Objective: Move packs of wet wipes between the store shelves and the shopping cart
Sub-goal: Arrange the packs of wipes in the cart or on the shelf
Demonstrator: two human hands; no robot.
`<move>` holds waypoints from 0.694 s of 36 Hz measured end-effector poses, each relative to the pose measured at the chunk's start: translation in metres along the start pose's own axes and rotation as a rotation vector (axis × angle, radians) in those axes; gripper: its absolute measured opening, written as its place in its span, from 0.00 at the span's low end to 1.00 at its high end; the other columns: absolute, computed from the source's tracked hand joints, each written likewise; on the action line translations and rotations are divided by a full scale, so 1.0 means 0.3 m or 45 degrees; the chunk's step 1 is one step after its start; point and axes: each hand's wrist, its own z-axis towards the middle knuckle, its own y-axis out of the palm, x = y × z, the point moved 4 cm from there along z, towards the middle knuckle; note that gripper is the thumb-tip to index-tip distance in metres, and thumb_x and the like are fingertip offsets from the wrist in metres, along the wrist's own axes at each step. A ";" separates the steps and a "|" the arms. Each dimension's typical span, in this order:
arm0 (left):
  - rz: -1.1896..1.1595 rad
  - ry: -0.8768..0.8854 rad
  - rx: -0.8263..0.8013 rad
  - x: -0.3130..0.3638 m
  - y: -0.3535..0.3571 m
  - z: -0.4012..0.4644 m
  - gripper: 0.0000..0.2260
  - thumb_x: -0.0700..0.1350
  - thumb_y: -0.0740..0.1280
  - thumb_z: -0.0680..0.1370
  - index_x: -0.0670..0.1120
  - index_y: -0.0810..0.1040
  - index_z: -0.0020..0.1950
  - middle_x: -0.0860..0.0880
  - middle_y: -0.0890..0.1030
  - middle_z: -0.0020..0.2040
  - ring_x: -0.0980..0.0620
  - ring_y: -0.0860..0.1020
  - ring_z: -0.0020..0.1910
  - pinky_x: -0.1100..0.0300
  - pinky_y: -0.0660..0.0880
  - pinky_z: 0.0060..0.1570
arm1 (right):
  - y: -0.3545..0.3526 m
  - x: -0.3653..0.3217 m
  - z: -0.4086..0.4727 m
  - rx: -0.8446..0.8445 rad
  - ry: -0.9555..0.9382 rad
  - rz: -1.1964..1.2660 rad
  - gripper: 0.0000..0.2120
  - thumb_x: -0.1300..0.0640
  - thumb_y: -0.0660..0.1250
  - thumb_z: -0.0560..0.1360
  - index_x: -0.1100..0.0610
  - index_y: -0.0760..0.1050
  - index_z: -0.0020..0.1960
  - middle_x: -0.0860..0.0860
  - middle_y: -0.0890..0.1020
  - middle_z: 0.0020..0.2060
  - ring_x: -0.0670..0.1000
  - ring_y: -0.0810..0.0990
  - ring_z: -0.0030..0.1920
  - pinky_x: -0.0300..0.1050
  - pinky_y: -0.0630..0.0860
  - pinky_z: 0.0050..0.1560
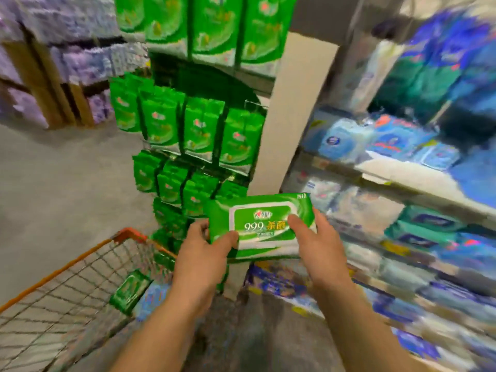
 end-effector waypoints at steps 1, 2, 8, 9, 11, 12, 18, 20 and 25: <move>0.001 0.026 -0.056 0.026 0.065 -0.020 0.14 0.47 0.75 0.75 0.52 0.75 0.57 0.58 0.82 0.49 0.62 0.80 0.44 0.65 0.76 0.46 | -0.071 -0.005 0.006 0.061 -0.012 0.004 0.07 0.56 0.69 0.79 0.47 0.81 0.55 0.44 0.88 0.46 0.36 0.83 0.40 0.30 0.75 0.37; 0.001 0.055 -0.117 0.049 0.131 -0.040 0.14 0.46 0.75 0.76 0.53 0.73 0.58 0.59 0.82 0.49 0.62 0.80 0.45 0.64 0.75 0.47 | -0.145 -0.003 0.013 0.111 -0.015 0.020 0.08 0.56 0.69 0.79 0.46 0.81 0.56 0.44 0.87 0.47 0.37 0.84 0.41 0.31 0.76 0.38; 0.069 0.254 -0.412 0.190 0.548 -0.219 0.15 0.46 0.72 0.78 0.60 0.76 0.62 0.61 0.84 0.52 0.66 0.82 0.47 0.65 0.75 0.45 | -0.619 0.050 0.001 0.381 0.068 0.215 0.11 0.53 0.70 0.79 0.45 0.81 0.61 0.43 0.87 0.50 0.47 0.86 0.52 0.53 0.82 0.57; 0.082 0.271 -0.461 0.211 0.618 -0.256 0.14 0.46 0.72 0.79 0.61 0.76 0.60 0.62 0.84 0.52 0.64 0.82 0.48 0.63 0.76 0.48 | -0.700 0.057 -0.010 0.431 0.052 0.237 0.10 0.53 0.70 0.79 0.45 0.81 0.60 0.44 0.87 0.50 0.47 0.86 0.51 0.52 0.82 0.56; 0.100 0.299 -0.542 0.244 0.747 -0.322 0.11 0.46 0.72 0.78 0.61 0.78 0.57 0.61 0.85 0.50 0.61 0.83 0.49 0.57 0.79 0.53 | -0.850 0.070 -0.033 0.514 0.013 0.270 0.11 0.55 0.71 0.79 0.48 0.81 0.60 0.45 0.87 0.50 0.46 0.86 0.50 0.44 0.83 0.49; 0.102 0.312 -0.578 0.258 0.816 -0.357 0.11 0.46 0.72 0.78 0.60 0.79 0.58 0.61 0.86 0.50 0.60 0.84 0.49 0.55 0.79 0.53 | -0.926 0.077 -0.047 0.543 0.003 0.271 0.11 0.55 0.71 0.78 0.49 0.81 0.60 0.45 0.87 0.49 0.45 0.86 0.48 0.40 0.82 0.46; 0.105 0.450 -0.735 0.327 1.177 -0.547 0.13 0.44 0.71 0.79 0.56 0.79 0.61 0.66 0.85 0.46 0.67 0.82 0.45 0.66 0.78 0.49 | -1.307 0.116 -0.103 0.670 -0.006 0.262 0.09 0.53 0.72 0.78 0.47 0.80 0.57 0.39 0.87 0.45 0.41 0.85 0.46 0.37 0.79 0.43; 0.111 0.502 -0.792 0.351 1.279 -0.596 0.12 0.42 0.71 0.79 0.58 0.78 0.58 0.73 0.81 0.39 0.74 0.79 0.39 0.77 0.72 0.38 | -1.412 0.125 -0.118 0.705 -0.033 0.248 0.08 0.54 0.71 0.79 0.47 0.80 0.57 0.38 0.87 0.45 0.38 0.85 0.45 0.31 0.76 0.38; 0.139 0.644 -0.910 0.405 1.476 -0.699 0.18 0.52 0.72 0.78 0.57 0.78 0.68 0.67 0.84 0.51 0.69 0.80 0.49 0.67 0.76 0.48 | -1.629 0.147 -0.125 0.783 -0.039 0.196 0.09 0.54 0.70 0.79 0.46 0.80 0.58 0.38 0.86 0.47 0.37 0.84 0.47 0.39 0.77 0.47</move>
